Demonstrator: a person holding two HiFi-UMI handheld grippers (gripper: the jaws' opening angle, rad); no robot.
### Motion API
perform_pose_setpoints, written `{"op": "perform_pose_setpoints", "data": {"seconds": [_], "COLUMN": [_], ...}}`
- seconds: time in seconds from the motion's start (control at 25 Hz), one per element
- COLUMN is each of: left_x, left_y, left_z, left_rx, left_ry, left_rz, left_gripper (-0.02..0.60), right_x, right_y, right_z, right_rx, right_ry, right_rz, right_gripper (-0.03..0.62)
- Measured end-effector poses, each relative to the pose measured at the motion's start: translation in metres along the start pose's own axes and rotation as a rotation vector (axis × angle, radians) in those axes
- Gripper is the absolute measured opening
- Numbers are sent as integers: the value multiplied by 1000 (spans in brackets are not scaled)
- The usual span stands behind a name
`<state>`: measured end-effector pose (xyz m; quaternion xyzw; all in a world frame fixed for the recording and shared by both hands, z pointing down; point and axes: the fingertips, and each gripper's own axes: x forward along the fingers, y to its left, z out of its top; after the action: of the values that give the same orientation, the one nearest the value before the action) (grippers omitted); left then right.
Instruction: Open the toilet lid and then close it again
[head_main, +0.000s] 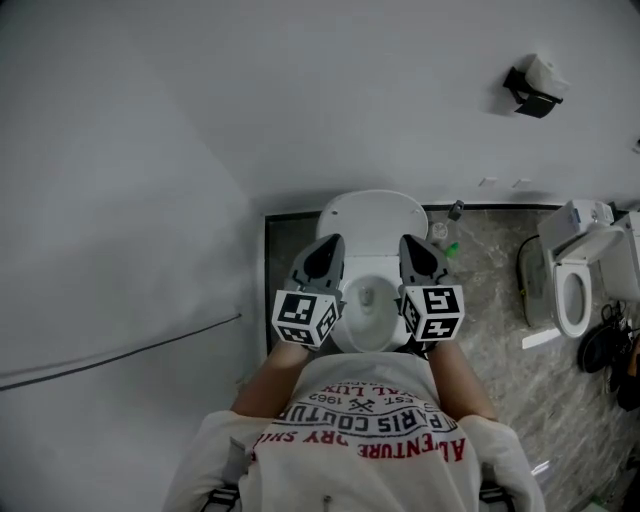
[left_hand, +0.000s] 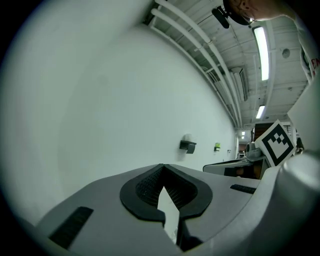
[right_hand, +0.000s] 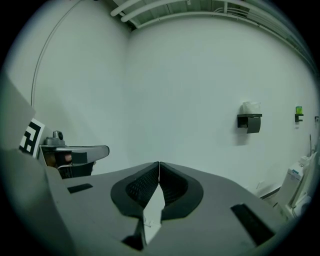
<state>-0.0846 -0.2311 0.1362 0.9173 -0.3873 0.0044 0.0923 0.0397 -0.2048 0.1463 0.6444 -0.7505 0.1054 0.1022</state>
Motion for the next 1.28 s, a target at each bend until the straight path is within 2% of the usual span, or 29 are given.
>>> {"op": "perform_pose_setpoints", "data": {"seconds": [0.2, 0.36, 0.72, 1.04, 1.28], "left_x": [-5, -3, 2, 18, 26], "left_y": [-4, -11, -7, -9, -6], "left_z": [-4, 1, 10, 4, -12], "left_rx": [41, 60, 112, 40, 30], "left_ry": [10, 3, 13, 13, 55], "left_rz": [63, 59, 69, 49, 48], "left_gripper": [6, 6, 5, 6, 6], "right_x": [-4, -3, 2, 10, 19], "right_y": [6, 7, 11, -6, -11], "right_z": [-3, 7, 11, 4, -13], "right_rx": [2, 10, -51, -41, -47], "right_ry": [7, -15, -17, 17, 49], "right_rz": [18, 44, 47, 36, 41], "right_gripper": [17, 17, 17, 17, 17]}}
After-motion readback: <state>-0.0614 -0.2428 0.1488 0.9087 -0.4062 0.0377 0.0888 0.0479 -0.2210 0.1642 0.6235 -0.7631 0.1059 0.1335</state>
